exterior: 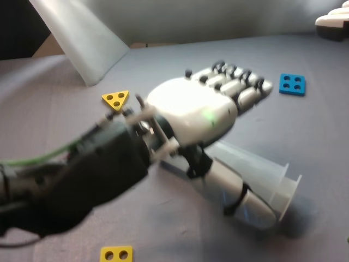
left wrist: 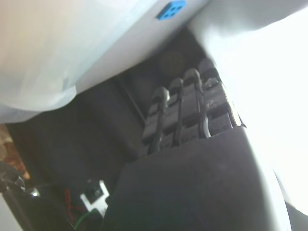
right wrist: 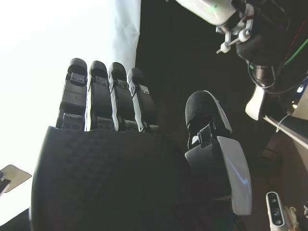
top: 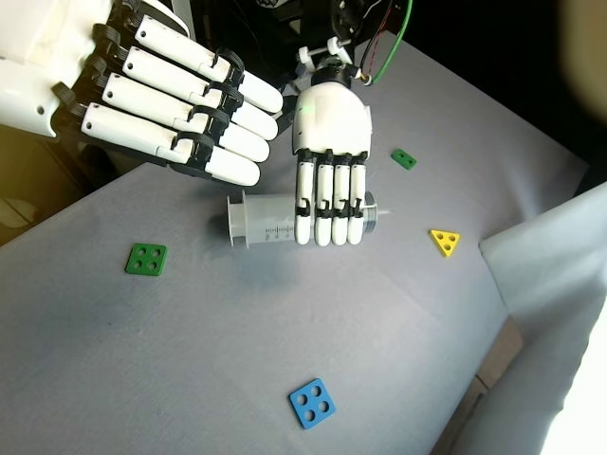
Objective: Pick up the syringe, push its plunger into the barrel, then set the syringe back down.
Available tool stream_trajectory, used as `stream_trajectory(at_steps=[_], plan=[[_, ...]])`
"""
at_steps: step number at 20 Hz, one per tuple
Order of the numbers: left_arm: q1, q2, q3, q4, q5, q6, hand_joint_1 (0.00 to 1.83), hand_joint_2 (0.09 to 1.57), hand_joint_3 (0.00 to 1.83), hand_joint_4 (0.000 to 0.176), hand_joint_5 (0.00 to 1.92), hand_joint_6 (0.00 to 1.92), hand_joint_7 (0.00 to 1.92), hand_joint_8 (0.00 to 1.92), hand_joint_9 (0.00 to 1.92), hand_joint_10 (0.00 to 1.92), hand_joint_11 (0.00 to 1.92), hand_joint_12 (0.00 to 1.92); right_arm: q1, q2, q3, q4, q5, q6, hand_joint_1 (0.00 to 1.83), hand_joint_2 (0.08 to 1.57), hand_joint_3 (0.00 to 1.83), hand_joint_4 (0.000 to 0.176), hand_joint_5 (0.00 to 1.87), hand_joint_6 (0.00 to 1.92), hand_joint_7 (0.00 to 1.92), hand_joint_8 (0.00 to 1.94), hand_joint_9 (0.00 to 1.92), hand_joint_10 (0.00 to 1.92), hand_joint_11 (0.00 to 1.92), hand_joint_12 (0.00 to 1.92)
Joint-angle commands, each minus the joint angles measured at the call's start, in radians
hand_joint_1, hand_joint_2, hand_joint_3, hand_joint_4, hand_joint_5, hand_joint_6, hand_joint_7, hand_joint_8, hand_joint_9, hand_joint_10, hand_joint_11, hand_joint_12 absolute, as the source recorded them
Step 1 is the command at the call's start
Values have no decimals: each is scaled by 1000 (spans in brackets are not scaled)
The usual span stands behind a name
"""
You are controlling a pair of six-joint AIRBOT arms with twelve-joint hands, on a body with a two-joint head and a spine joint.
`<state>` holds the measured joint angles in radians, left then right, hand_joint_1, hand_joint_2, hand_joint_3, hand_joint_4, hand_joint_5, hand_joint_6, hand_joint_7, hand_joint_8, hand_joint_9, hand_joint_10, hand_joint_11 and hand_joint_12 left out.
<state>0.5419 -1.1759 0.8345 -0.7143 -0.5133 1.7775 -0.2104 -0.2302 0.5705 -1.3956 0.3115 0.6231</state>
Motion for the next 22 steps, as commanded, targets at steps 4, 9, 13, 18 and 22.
stream_trajectory(at_steps=[4,9,13,18,22], plan=[[-137,68,16,78,211,-30,291,552,0,0,0,0,0,0,0,0,0,0,18,0,-2,39,28,-8,0,1388,0,0,73,0,54,0,4,0,0,0],[-276,132,37,89,463,-31,290,616,0,0,0,0,0,0,0,0,0,0,18,0,-2,39,31,-15,0,1393,0,0,114,14,76,5,17,4,0,0],[-359,193,29,83,578,-3,294,627,2,0,0,0,0,0,0,0,0,0,18,-4,-2,39,48,-140,0,1390,0,0,106,9,75,4,17,4,0,0],[-388,230,6,-118,549,175,280,654,13,0,0,0,0,0,0,0,0,0,17,-25,7,39,79,-301,0,1392,0,0,102,6,70,1,8,0,0,0],[-383,246,-1,-134,540,175,296,896,7,0,282,16,293,22,264,38,0,657,22,-93,127,12,282,-335,0,1388,0,0,116,14,98,14,40,13,12,6]])
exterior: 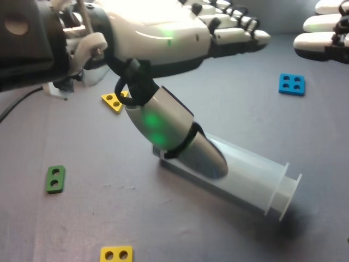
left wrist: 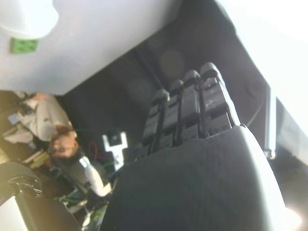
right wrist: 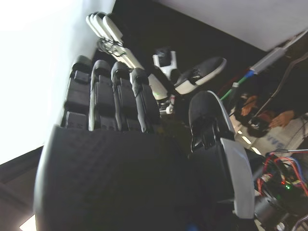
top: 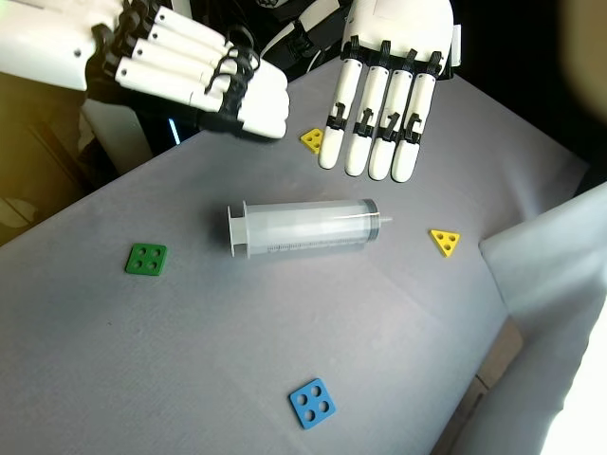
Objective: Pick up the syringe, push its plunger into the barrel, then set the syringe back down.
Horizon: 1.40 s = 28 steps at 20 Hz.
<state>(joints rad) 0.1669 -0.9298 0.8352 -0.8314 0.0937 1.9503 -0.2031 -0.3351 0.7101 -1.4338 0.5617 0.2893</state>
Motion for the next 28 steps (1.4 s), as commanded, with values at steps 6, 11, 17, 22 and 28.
stream_trajectory(at_steps=[6,11,17,22,28], plan=[[13,-12,-12,253,-260,-349,140,1549,18,0,620,1911,586,1915,580,1916,555,1918,53,-122,147,-108,291,-25,179,1497,0,0,826,1889,883,1916,883,1906,840,1917],[66,-55,78,1222,-598,-1374,173,1571,122,0,736,1921,791,1921,717,1921,689,1921,82,-214,169,-129,357,-109,149,1567,5,0,998,1921,1030,1941,1002,1921,1074,1921],[114,-54,171,1686,-955,-1758,218,1571,128,0,692,1921,758,1921,708,1921,669,1921,148,-312,231,-101,394,-160,347,1565,5,0,973,1921,1039,1941,1026,1921,1056,1921],[77,-41,204,1992,-1097,-1917,251,1571,117,0,675,1921,732,1921,691,1921,661,1921,178,-356,274,-19,432,-251,272,1571,22,0,933,1921,994,1941,975,1921,998,1921],[81,17,196,2055,-1132,-1926,204,1571,137,0,650,1921,715,1921,686,1921,683,1921,174,-362,275,14,445,-254,290,1569,17,0,908,1921,954,1941,923,1921,949,1921]])
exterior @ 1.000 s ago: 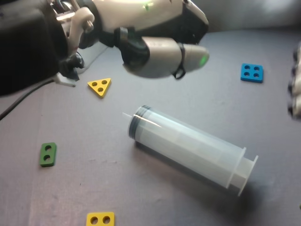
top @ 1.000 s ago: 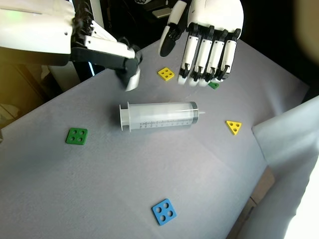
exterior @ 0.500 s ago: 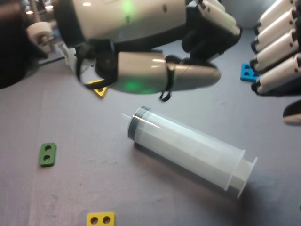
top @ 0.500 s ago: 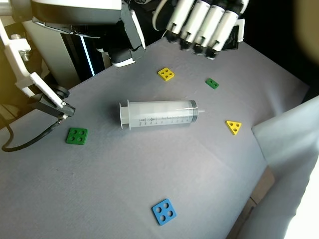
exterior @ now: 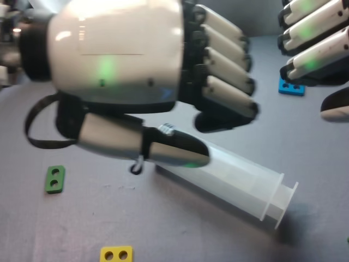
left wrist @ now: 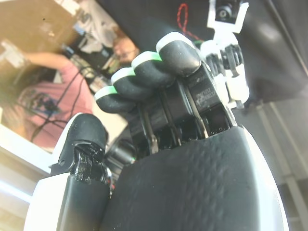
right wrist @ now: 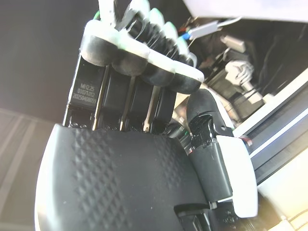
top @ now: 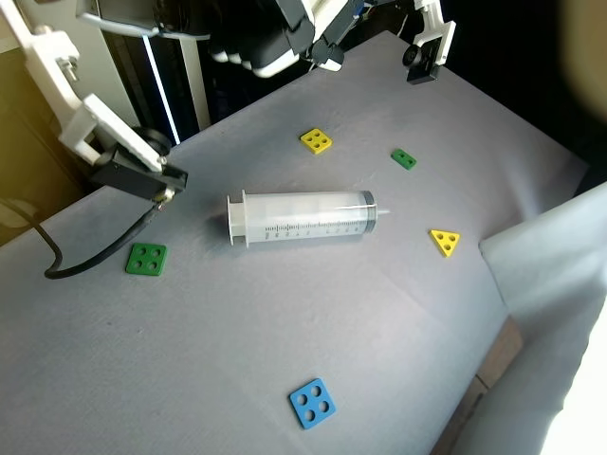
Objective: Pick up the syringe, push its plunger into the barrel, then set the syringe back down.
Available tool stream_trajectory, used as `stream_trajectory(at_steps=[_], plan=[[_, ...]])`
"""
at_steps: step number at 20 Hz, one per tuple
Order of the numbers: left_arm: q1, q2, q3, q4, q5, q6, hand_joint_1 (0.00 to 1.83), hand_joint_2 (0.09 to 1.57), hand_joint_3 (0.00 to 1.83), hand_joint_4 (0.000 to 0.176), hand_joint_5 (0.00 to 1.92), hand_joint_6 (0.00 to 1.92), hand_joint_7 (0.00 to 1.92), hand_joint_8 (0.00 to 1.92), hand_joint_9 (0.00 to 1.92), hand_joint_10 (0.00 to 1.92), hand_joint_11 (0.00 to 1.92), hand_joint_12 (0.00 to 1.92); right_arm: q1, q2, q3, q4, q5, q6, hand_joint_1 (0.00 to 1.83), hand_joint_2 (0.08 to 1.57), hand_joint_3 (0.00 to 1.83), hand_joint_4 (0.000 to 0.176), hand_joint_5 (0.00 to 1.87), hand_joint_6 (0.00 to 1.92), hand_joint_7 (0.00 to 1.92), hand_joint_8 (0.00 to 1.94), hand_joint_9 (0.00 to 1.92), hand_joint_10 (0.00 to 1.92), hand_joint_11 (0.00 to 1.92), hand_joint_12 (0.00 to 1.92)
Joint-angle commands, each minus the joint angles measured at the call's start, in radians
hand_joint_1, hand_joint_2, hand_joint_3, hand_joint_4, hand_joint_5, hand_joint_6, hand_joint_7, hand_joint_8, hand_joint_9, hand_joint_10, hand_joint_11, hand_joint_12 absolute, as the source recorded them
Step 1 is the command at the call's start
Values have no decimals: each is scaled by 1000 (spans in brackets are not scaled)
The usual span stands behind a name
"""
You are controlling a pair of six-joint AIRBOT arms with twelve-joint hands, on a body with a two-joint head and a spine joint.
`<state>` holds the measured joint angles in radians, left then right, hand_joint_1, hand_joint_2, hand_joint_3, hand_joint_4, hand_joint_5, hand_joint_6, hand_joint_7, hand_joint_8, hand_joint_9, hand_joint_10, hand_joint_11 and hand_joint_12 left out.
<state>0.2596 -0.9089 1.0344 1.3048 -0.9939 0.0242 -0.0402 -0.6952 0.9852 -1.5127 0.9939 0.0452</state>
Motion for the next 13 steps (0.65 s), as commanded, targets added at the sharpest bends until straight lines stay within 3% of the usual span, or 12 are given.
stream_trajectory(at_steps=[1,13], plan=[[-10,3,-6,-78,-40,0,211,1571,142,0,642,1921,708,1921,682,1921,681,1921,9,-1,-1,93,13,-10,293,1571,18,0,905,1921,951,1941,922,1921,946,1921],[-16,6,-13,-123,-21,29,207,1571,110,0,641,1921,702,1921,671,1921,676,1921,-14,-1,-10,157,20,-16,284,1571,10,0,922,1921,998,1941,1005,1921,1031,1921]])
